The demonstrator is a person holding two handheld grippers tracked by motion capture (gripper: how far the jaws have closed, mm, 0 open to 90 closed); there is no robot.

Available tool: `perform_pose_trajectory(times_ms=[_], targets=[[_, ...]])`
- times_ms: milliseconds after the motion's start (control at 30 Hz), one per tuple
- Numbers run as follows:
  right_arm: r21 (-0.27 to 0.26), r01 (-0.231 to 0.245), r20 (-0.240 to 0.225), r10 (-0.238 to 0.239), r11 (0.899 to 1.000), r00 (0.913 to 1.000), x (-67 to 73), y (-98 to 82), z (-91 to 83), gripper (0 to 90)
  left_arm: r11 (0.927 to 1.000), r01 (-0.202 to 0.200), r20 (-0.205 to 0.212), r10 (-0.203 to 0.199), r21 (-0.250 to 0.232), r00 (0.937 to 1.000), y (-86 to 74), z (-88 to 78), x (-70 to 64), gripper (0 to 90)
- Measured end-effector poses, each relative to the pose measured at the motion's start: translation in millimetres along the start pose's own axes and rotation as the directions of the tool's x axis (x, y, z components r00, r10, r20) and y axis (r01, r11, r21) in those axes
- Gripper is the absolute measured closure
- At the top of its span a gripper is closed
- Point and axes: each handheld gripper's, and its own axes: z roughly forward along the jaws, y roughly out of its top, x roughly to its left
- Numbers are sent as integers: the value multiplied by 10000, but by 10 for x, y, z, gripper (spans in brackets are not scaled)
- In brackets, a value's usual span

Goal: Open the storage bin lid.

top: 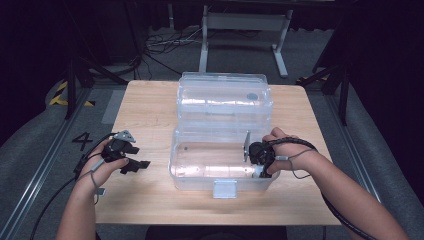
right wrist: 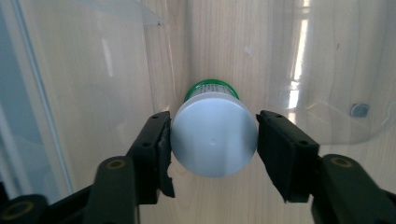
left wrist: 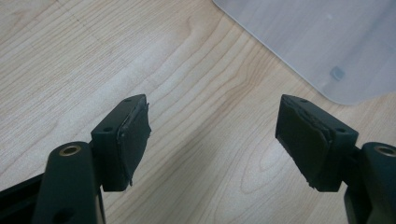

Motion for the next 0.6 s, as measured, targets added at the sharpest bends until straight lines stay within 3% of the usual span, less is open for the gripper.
perform_pose_trajectory(times_ms=[133,400,433,533,600], targets=[[-305,-46,-64,45,9995,10000,26,-32,-56,431,10000,-65,11,65,11,10000,7,1,2,268],[-682,-250,285,270,9974,9992,68,-79,-212,430,9996,126,261,-120,-239,9996,47,4,-53,260],[-1051,-382,333,419,9937,9986,74,-96,-258,429,9994,176,278,-168,-285,9995,57,4,-68,251],[-1284,-432,326,477,9908,9983,74,-108,-292,429,9993,122,120,-118,-346,9999,84,-9,-99,221],[-1489,-507,379,569,9876,9977,74,-129,-330,430,9978,330,145,-322,-578,9994,107,-26,-122,215]])
